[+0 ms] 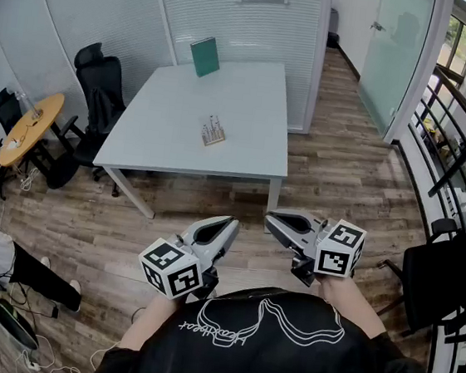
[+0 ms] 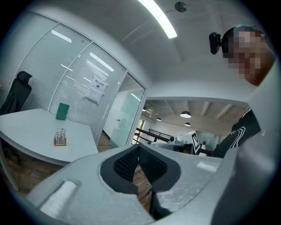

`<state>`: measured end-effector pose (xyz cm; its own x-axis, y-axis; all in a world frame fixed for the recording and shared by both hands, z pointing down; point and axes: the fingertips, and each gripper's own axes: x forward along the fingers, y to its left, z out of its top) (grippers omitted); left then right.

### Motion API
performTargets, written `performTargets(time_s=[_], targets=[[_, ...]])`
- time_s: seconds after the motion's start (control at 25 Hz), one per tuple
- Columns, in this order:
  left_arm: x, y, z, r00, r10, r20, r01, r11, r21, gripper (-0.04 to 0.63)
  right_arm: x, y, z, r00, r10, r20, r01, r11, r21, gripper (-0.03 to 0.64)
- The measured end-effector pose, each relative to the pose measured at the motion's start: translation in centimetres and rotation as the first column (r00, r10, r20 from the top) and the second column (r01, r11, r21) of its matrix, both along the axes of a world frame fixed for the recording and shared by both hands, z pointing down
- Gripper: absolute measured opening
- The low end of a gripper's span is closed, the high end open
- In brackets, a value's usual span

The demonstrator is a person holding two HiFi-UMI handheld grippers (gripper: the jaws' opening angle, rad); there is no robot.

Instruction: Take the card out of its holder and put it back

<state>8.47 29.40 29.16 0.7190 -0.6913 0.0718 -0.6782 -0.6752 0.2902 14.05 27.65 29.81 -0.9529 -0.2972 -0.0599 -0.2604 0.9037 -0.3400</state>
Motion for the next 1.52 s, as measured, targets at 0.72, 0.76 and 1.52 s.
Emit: performTargets(time_s=[0.72, 0.76, 1.52], targets=[[-1.2, -2.2, 2.2, 0.999, -0.032, -0.001, 0.032, 0.999, -0.029, 0.012, -1.4, -2.4, 2.9, 1.000, -0.015, -0.025, 0.014, 0.999, -0.050, 0.009], [-1.7, -2.9, 2.3, 1.000, -0.030, -0.004, 0.030, 0.999, -0.035, 0.012, -2.0, -3.2, 2.9, 0.999, -0.013, -0.033, 0.011, 0.998, -0.056, 0.009], [-11.1, -24.1, 5.7, 1.000, -0.006, 0.002, 0.006, 0.990, -0.142, 0.012, -10.6, -23.8, 5.4, 0.998, 0.034, -0.056, -0.044, 0.984, -0.171, 0.009]])
